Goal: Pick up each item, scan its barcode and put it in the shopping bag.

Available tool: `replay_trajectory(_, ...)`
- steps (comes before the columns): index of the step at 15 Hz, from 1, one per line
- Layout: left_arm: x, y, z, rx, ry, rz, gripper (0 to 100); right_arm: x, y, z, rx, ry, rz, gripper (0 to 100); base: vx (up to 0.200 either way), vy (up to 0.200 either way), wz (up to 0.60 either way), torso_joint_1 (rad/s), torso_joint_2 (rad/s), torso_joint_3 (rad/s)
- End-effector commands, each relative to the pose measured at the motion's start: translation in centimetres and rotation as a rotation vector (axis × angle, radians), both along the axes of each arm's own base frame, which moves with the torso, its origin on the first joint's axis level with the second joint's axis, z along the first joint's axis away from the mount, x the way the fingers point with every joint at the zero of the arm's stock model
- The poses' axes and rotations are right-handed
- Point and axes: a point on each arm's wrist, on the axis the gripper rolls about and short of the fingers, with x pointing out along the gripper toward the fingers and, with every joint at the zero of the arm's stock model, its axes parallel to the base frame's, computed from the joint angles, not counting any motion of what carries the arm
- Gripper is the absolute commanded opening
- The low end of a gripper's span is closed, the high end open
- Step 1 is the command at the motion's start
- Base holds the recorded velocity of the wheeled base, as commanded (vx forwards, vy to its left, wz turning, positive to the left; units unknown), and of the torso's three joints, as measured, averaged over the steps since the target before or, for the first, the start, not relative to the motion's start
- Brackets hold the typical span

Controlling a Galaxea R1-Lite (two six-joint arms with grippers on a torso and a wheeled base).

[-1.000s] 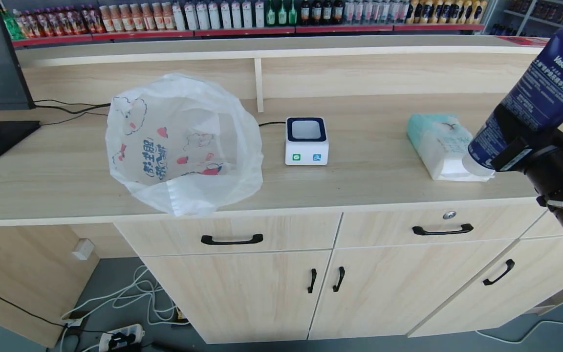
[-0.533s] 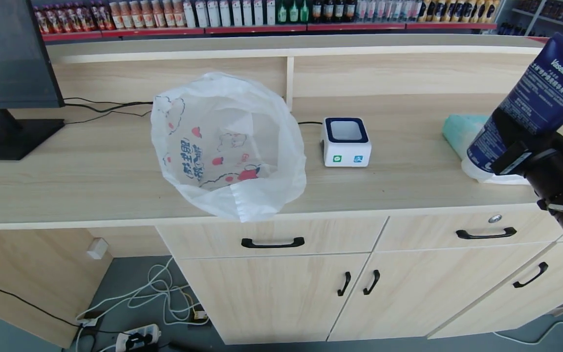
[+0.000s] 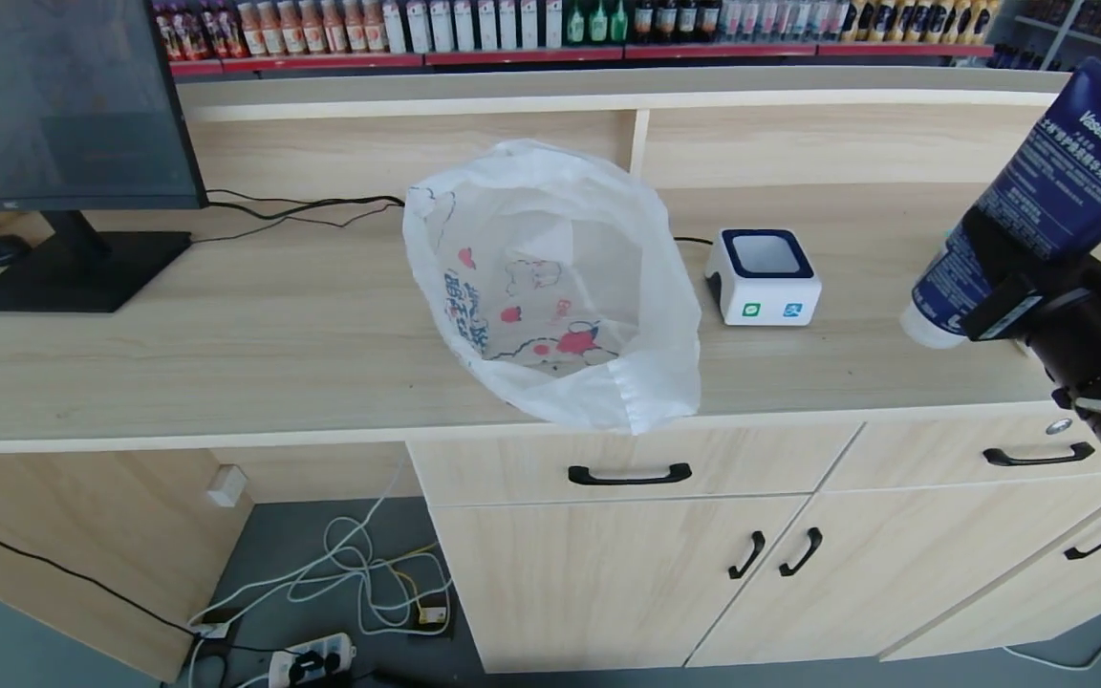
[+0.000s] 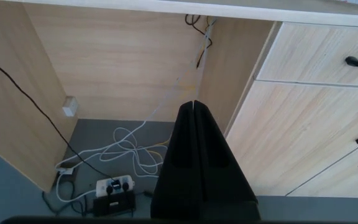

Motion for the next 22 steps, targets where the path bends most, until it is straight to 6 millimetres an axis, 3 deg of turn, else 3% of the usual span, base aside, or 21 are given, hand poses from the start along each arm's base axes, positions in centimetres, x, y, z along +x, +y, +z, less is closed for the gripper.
replay_trajectory(1, 0.0, 0.0, 0.0, 0.000, 0.001, -0.001, 0, 0.3, 0.1, -0.5, -0.016, 0.018, 0.020, 0, 0.000, 0.000, 0.00, 0.000, 0.00, 0.000)
replay_trajectory(7, 0.0, 0.0, 0.0, 0.000, 0.001, -0.001, 0, 0.9, 0.8, -0.8, -0.023, 0.026, 0.052, 0, 0.000, 0.000, 0.50, 0.002, 0.00, 0.003)
replay_trajectory(11, 0.0, 0.0, 0.0, 0.002, 0.001, -0.001, 0, 1.9, 1.9, 3.1, 0.002, -0.132, 0.084, 0, 0.000, 0.000, 0.00, 0.000, 0.00, 0.000)
replay_trajectory(13, 0.0, 0.0, 0.0, 0.003, 0.001, -0.001, 0, 1.2, 2.0, 4.2, 0.006, -0.173, 0.100, 0, 0.000, 0.000, 0.00, 0.000, 0.00, 0.000)
replay_trajectory(14, 0.0, 0.0, 0.0, 0.003, 0.001, -0.001, 0, 0.7, 2.6, 4.2, 0.005, -0.172, 0.132, 0, 0.000, 0.000, 0.00, 0.000, 0.00, 0.000)
replay_trajectory(16, 0.0, 0.0, 0.0, 0.003, 0.001, -0.001, 0, -1.3, 3.5, 1.7, 0.051, -0.065, 0.236, 0, 0.200, 0.000, 0.00, -0.005, 0.00, 0.005)
replay_trajectory(19, 0.0, 0.0, 0.0, 0.002, 0.001, -0.001, 0, -0.4, 5.0, 3.5, 0.101, -0.119, 0.302, 0, 0.200, 0.000, 0.00, -0.004, 0.00, 0.004)
replay_trajectory(22, 0.0, 0.0, 0.0, 0.000, 0.001, -0.001, 0, -0.4, 6.5, 3.5, 0.143, -0.068, 0.381, 0, 0.133, 0.000, 0.00, 0.010, 0.00, 0.002)
